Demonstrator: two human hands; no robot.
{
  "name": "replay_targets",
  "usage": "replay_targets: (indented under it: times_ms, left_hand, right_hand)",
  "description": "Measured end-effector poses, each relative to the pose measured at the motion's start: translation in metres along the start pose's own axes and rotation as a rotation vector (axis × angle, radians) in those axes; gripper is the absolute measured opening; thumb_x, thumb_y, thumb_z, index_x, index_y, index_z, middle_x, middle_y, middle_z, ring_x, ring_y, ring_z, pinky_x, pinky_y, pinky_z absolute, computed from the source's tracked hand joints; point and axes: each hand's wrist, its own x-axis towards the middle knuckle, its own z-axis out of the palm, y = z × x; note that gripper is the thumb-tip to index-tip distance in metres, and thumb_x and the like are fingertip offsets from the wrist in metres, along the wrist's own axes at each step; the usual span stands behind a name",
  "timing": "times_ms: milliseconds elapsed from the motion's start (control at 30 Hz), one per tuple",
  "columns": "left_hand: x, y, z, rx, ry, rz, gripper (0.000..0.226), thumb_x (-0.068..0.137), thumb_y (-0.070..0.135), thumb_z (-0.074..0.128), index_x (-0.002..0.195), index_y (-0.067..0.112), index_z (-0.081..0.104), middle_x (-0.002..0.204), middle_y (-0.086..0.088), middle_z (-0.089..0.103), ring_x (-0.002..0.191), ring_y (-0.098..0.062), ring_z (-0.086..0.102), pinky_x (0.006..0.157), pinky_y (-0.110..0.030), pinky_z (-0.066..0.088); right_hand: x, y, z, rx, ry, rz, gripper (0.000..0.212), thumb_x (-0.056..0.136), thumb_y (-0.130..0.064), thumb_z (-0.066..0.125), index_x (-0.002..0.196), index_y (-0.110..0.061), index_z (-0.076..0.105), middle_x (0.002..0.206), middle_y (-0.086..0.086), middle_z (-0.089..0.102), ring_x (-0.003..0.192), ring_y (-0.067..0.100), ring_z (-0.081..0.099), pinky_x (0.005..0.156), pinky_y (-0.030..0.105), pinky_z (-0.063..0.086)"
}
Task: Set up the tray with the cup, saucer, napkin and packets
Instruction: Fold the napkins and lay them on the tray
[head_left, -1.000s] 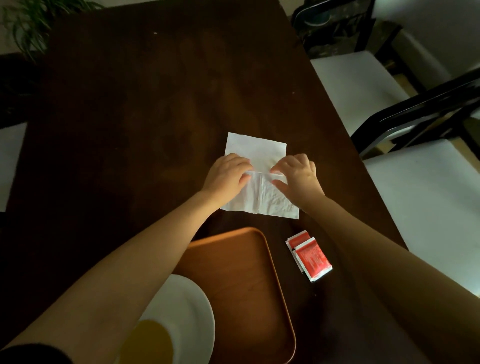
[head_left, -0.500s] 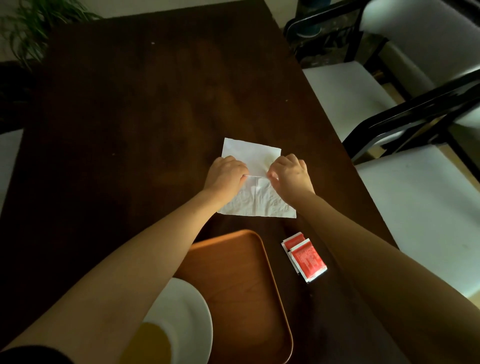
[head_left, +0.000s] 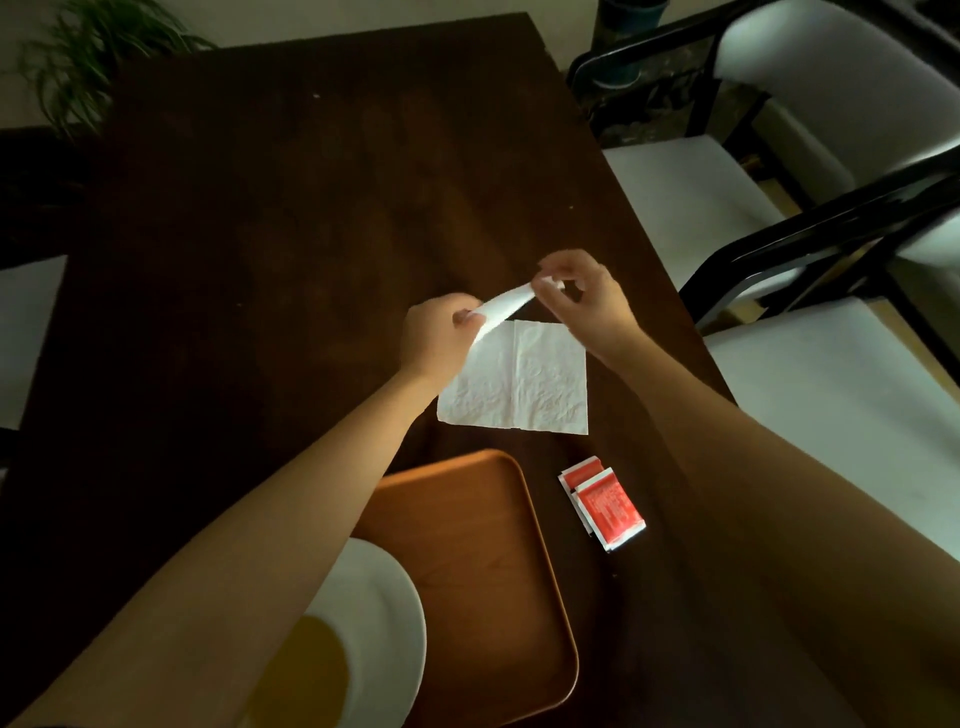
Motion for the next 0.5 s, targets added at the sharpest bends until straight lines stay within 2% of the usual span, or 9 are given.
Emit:
replay_targets:
  times_ms: [100, 167, 267, 300, 400, 500]
  left_hand:
    - [-0.021, 0.012, -0.018, -0.312, -0.048, -0.214, 0.021, 0.083, 0.014, 0.062, 0.102, 0.007, 0.066, 0.092, -0.007, 0.069, 0.081, -0.016, 0.063, 0.067, -0.020, 0.049]
    - [-0.040, 0.022, -0.029, -0.516, -0.052, -0.364, 0.019, 0.083, 0.014, 0.063, 0.100, 0.007, 0.066, 0.084, 0.001, 0.065, 0.075, -0.009, 0.061, 0.061, -0.013, 0.049]
    - [-0.070, 0.033, -0.040, -0.723, -0.079, -0.536, 0.013, 0.084, 0.014, 0.062, 0.097, 0.011, 0.064, 0.095, -0.006, 0.066, 0.090, -0.022, 0.064, 0.079, -0.032, 0.052]
    - [-0.081, 0.036, -0.043, -0.779, -0.088, -0.581, 0.014, 0.085, 0.014, 0.062, 0.098, 0.012, 0.063, 0.099, -0.008, 0.066, 0.092, -0.023, 0.064, 0.079, -0.034, 0.053]
    - [-0.113, 0.042, -0.044, -0.831, -0.076, -0.673, 0.016, 0.086, 0.015, 0.060, 0.102, 0.015, 0.060, 0.101, -0.004, 0.063, 0.092, -0.020, 0.062, 0.069, -0.027, 0.053]
    - [-0.151, 0.040, -0.036, -0.665, 0.006, -0.660, 0.028, 0.085, 0.014, 0.061, 0.113, 0.015, 0.056, 0.108, -0.004, 0.061, 0.096, -0.020, 0.060, 0.072, -0.027, 0.052]
  right_hand:
    - [-0.004, -0.008, -0.016, 0.129, -0.148, 0.098, 0.046, 0.084, -0.049, 0.056, 0.120, -0.020, 0.052, 0.121, -0.004, 0.057, 0.113, 0.011, 0.051, 0.091, 0.028, 0.040]
    - [-0.011, -0.012, -0.021, 0.166, -0.202, 0.112, 0.034, 0.086, -0.042, 0.058, 0.112, -0.020, 0.057, 0.110, -0.005, 0.062, 0.105, 0.013, 0.058, 0.086, 0.026, 0.046]
    - [-0.023, -0.022, -0.018, 0.231, -0.238, 0.124, 0.015, 0.087, -0.022, 0.060, 0.098, -0.011, 0.062, 0.087, -0.001, 0.068, 0.086, 0.013, 0.068, 0.078, 0.023, 0.054]
    - [-0.027, -0.025, -0.015, 0.235, -0.244, 0.129, 0.012, 0.087, -0.019, 0.060, 0.093, -0.009, 0.062, 0.082, 0.000, 0.068, 0.080, 0.011, 0.069, 0.075, 0.022, 0.055]
    - [-0.044, -0.034, -0.008, 0.273, -0.226, 0.154, 0.009, 0.088, -0.017, 0.058, 0.079, -0.017, 0.061, 0.074, -0.001, 0.064, 0.067, 0.009, 0.064, 0.064, 0.020, 0.051]
    - [-0.064, -0.035, 0.000, 0.262, -0.229, 0.188, 0.010, 0.089, -0.017, 0.056, 0.080, -0.015, 0.061, 0.072, 0.000, 0.059, 0.063, 0.011, 0.057, 0.057, 0.020, 0.047]
